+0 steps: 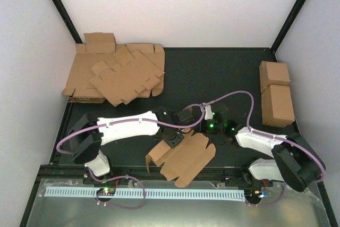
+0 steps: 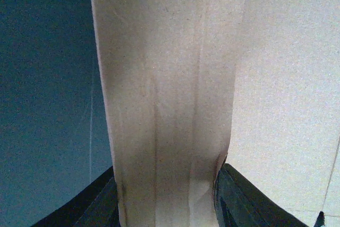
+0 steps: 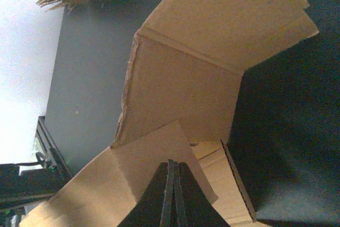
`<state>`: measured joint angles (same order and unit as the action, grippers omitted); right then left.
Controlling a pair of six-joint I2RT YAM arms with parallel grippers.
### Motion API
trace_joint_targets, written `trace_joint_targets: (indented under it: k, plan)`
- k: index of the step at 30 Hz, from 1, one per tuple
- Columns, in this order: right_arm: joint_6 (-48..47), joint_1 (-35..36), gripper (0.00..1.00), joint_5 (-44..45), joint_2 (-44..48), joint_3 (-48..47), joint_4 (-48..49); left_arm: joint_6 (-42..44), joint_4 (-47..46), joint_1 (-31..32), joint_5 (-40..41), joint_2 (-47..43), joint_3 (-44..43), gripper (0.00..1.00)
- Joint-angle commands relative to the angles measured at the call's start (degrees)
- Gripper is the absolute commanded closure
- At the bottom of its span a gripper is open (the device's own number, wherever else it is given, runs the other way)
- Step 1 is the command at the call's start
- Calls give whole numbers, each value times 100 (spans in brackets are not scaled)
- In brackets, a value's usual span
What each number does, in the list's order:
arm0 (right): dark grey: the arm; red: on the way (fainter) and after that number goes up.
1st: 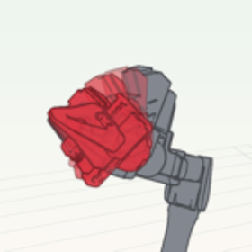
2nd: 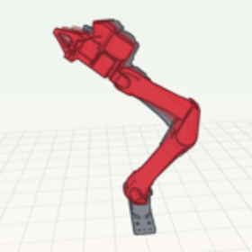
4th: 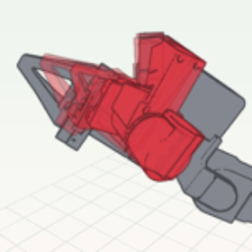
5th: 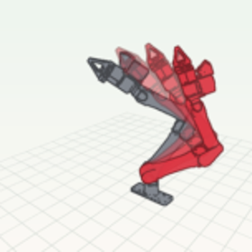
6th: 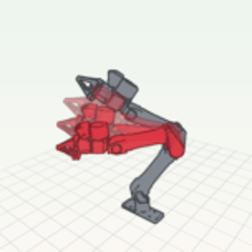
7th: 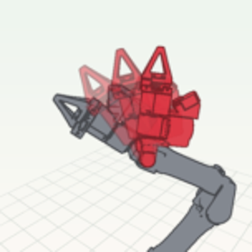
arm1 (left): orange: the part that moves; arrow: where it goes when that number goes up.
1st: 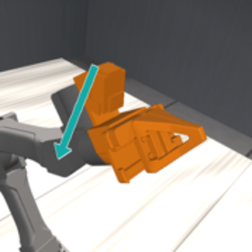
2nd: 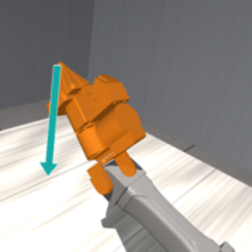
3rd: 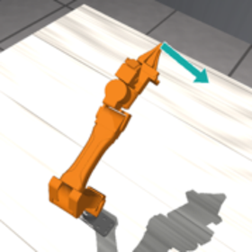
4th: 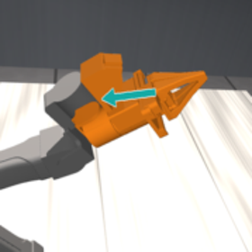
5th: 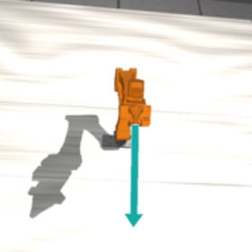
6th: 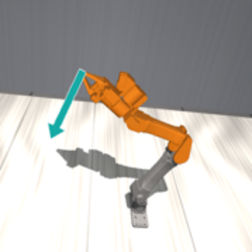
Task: Fold the paper box
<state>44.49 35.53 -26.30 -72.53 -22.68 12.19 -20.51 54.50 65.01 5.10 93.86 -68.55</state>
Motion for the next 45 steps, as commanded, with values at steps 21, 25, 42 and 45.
trace_joint_targets:
  k: [21, 25, 42, 45]
  plan:
    - [-309, -244, 98, -2034, -632, -611, -439, 107, -484, 51, -318, -308, 4, 55]
    - [-613, -360, 97, -1995, -669, -778, -872, 168, -585, 55, -467, -386, 58, 55]
    - [-1508, -423, 97, -1508, -1046, -1456, -2036, 209, -765, 52, -594, -429, 242, 55]
    - [-1586, -422, 98, -1375, -1110, -1564, -2103, 224, -761, 51, -594, -443, 237, 55]
